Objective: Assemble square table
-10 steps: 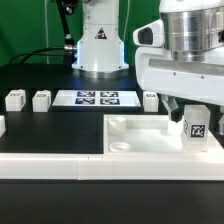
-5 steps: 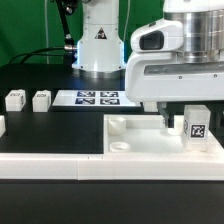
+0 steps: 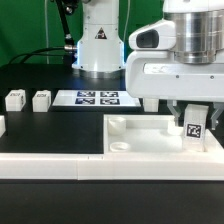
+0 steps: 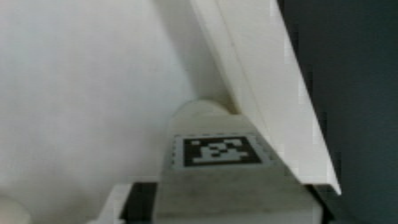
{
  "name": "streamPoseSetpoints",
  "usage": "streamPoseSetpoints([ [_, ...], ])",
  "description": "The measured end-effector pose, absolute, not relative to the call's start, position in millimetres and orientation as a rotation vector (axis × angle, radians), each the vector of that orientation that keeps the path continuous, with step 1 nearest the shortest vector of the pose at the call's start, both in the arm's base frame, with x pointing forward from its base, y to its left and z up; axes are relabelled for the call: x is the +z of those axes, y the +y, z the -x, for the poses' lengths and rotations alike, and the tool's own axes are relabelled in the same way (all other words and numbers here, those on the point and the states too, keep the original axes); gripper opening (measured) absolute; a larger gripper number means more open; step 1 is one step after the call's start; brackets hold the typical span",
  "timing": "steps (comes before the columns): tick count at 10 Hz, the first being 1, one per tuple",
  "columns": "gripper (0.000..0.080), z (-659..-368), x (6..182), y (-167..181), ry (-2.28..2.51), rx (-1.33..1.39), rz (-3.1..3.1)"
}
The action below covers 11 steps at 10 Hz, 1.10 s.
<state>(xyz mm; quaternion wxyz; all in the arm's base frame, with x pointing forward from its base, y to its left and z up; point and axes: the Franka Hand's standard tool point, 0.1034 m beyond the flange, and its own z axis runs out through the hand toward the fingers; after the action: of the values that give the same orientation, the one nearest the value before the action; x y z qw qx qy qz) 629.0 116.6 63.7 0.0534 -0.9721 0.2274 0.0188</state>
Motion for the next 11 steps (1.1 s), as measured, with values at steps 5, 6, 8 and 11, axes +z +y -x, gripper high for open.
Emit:
streamPoseSetpoints([
  [5, 0.029, -629.5, 63.2, 116.5, 1.774, 0.057, 2.429],
  [6, 0.029, -629.5, 63.3, 116.9, 1.84, 0.064, 2.381],
  [8, 0.029, -629.8, 63.5, 117.0, 1.978, 0.074, 2.269],
  [11, 0.029, -630.4, 63.6, 115.7, 2.239, 0.106, 2.006],
])
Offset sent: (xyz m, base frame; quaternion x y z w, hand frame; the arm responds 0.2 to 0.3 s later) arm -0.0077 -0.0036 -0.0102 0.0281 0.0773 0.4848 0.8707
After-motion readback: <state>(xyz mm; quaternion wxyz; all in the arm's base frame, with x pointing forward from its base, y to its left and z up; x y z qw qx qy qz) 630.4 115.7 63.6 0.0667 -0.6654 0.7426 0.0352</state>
